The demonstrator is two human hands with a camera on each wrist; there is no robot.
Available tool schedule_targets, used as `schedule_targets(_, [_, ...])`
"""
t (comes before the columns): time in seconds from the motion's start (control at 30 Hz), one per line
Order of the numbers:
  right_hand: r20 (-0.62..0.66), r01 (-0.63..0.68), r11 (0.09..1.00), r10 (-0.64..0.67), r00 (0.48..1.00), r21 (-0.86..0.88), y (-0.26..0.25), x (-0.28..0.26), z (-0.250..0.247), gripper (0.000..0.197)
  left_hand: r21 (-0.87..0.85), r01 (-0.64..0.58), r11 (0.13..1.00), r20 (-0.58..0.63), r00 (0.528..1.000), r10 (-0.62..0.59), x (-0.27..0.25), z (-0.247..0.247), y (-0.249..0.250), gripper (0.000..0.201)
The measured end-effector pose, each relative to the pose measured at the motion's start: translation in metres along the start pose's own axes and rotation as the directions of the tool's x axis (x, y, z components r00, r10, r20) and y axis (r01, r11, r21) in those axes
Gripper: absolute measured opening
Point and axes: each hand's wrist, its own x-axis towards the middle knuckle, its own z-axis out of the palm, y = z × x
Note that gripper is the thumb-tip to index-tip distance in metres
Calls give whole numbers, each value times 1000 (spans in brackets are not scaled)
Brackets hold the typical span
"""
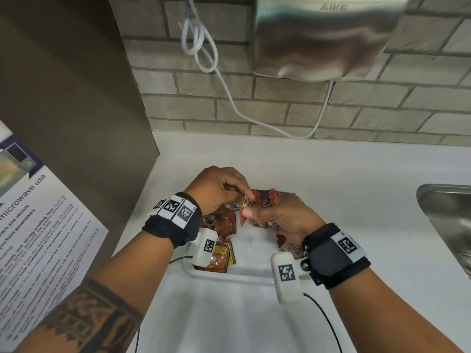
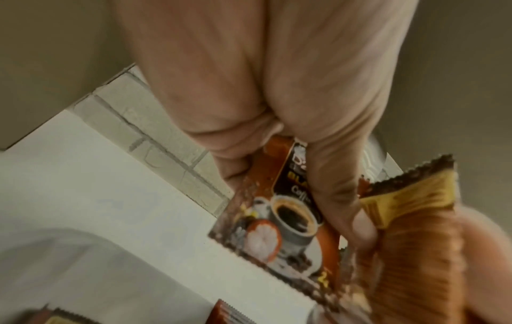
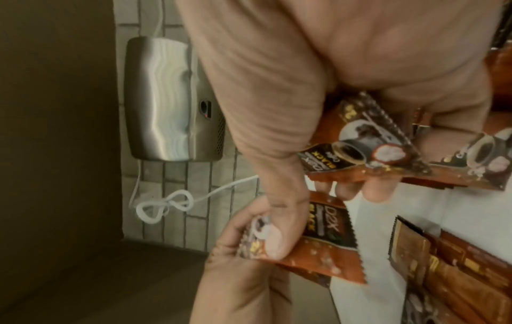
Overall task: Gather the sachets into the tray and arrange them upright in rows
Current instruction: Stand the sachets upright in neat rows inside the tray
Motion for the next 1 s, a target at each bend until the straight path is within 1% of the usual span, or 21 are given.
schedule_targets(0.1, [-37,148,988,-149,988,-31,-4,-4,5,53,-56,48,997,16,999,-47,0,1,1,34])
schedule_targets(0.13, [-49,183,982,-184,982,-38,-5,-6,6,47,-72,65,995,41,997,-63,0,1,2,32])
schedule_targets(0.23, [-58,244,969,-246,968,-38,-8,-10,12,39,-92,100,991,156,984,-85,-4,1,2,33])
schedule_targets(0.33, [-92,225,974,-227,969,-31,-9,-11,11,33,-171,144,975,201,974,-108,-5,-4,-3,41])
schedule_targets(0.4, [-107,204,979,-205,973,-23,-7,-10,9,35,-236,184,954,190,972,-141,-5,-7,-7,38])
schedule_targets(0.47, [-101,196,980,-198,975,-24,-6,-9,6,34,-286,215,934,152,972,-177,-6,-8,-10,30])
schedule_targets(0.5, [-102,201,979,-202,974,-25,-6,-8,5,31,-281,219,934,128,973,-190,-6,-7,-10,23])
schedule_targets(0.57, [-79,217,975,-221,972,-52,-7,-9,4,30,-174,208,962,88,977,-195,-6,-5,-8,11])
schedule_targets(0.63, [-70,229,971,-234,970,-70,-8,-9,5,29,-76,198,977,54,979,-194,-5,-1,-6,13])
schedule_targets(0.7, [-111,249,968,-249,962,-21,-6,-7,6,26,-82,196,977,-11,980,-197,-4,1,-7,14])
schedule_targets(0.77, [-197,263,961,-243,950,82,-4,-1,4,33,-194,207,959,-58,973,-221,-4,2,-9,15])
schedule_targets(0.8, [-245,272,950,-230,942,153,-4,1,4,39,-252,226,941,-50,968,-246,-5,3,-10,17])
schedule_targets(0.87, [-301,291,914,-204,931,281,-5,4,5,42,-302,288,909,22,955,-295,-7,8,-8,16])
schedule_targets(0.93, [-356,312,888,-187,916,339,-8,5,9,32,-324,337,884,87,941,-327,-9,17,-4,16])
schedule_targets(1.0, [-368,340,881,-212,905,329,-9,3,13,19,-421,350,837,53,930,-362,-8,26,-1,24])
